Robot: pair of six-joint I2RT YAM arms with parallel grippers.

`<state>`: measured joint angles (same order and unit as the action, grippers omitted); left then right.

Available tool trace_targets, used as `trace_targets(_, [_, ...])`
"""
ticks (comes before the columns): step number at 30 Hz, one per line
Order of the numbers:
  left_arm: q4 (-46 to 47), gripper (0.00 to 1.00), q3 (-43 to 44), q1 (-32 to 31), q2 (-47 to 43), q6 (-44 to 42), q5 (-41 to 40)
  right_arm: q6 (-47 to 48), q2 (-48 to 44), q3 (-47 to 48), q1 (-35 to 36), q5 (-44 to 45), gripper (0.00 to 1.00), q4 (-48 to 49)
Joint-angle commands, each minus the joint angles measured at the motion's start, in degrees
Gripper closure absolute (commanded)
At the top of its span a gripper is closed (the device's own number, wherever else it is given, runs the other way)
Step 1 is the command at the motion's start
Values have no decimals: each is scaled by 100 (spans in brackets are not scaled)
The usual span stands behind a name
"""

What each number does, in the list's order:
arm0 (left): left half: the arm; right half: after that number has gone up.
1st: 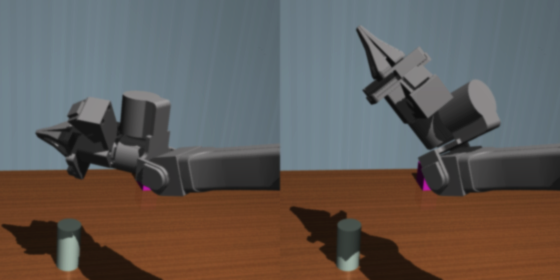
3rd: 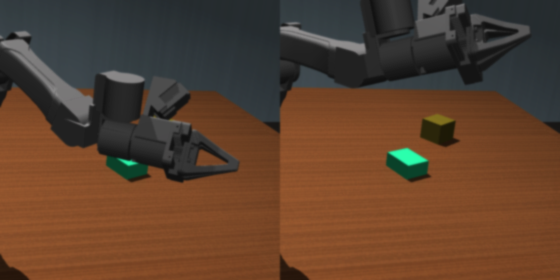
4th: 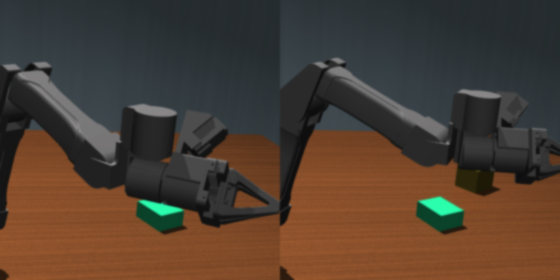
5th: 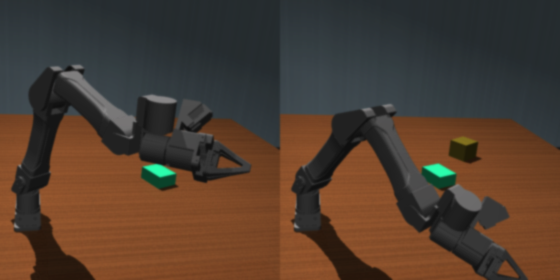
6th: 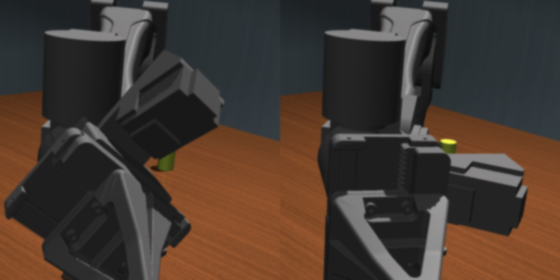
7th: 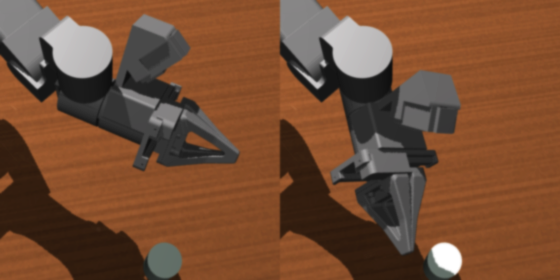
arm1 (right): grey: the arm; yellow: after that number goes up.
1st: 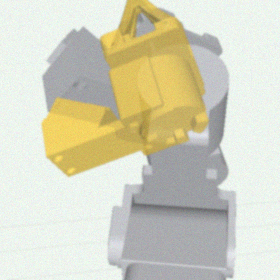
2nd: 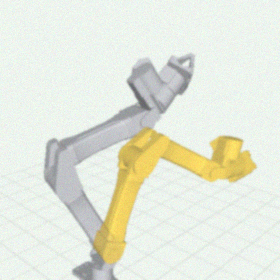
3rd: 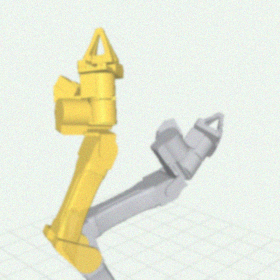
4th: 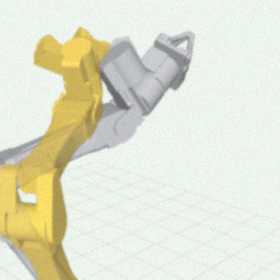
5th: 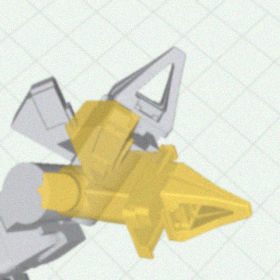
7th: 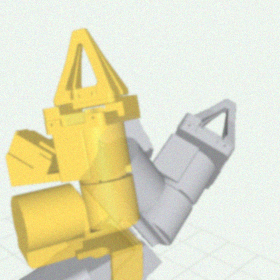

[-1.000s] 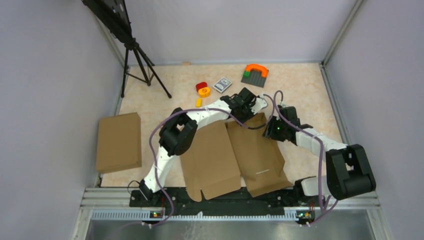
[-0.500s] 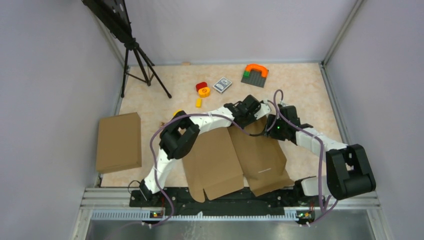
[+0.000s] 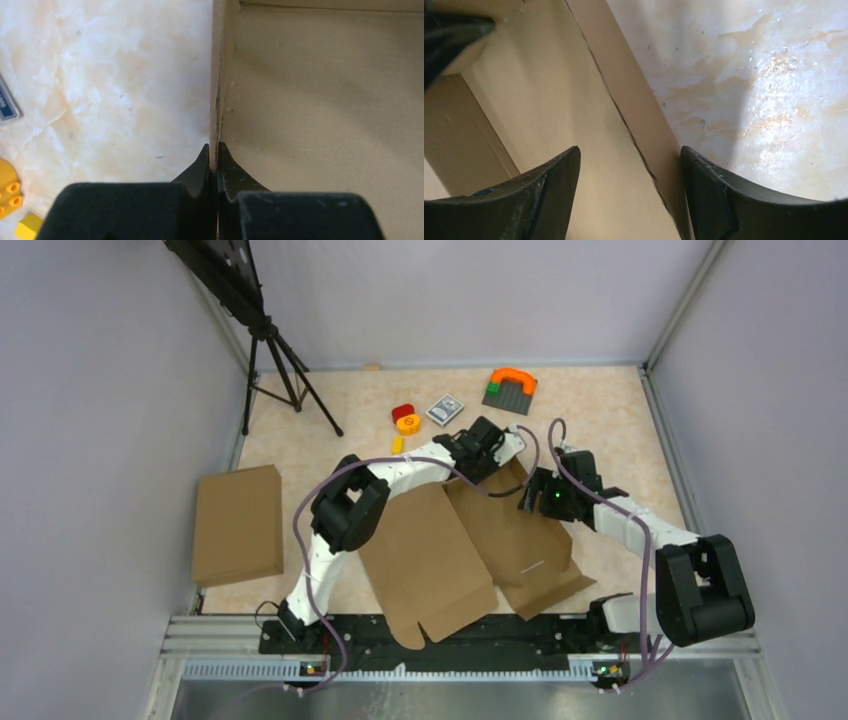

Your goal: Fold the paper box

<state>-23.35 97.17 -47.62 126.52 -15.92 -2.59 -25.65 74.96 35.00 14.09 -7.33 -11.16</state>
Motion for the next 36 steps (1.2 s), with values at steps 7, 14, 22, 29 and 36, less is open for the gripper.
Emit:
trace_targets(7, [-708,100,-76,810,-42,552,164,396,-841,632,182,195,11,-855])
trace_targets(14, [-797,96,58,820,20,550,654,757,-1805,701,1472,215,15,-501])
trace_targets(22, [-1004,95,294,824,166,534,770,896,-481,982,2497,-94,16,-7])
trace_targets(29, [-1124,93,435,823,232,536,853,575,267,958,2573,-857,18,759])
trace_targets(36, [-1224,90,551,824,294,487,909,414,731,795,2578,-1247,24,1254])
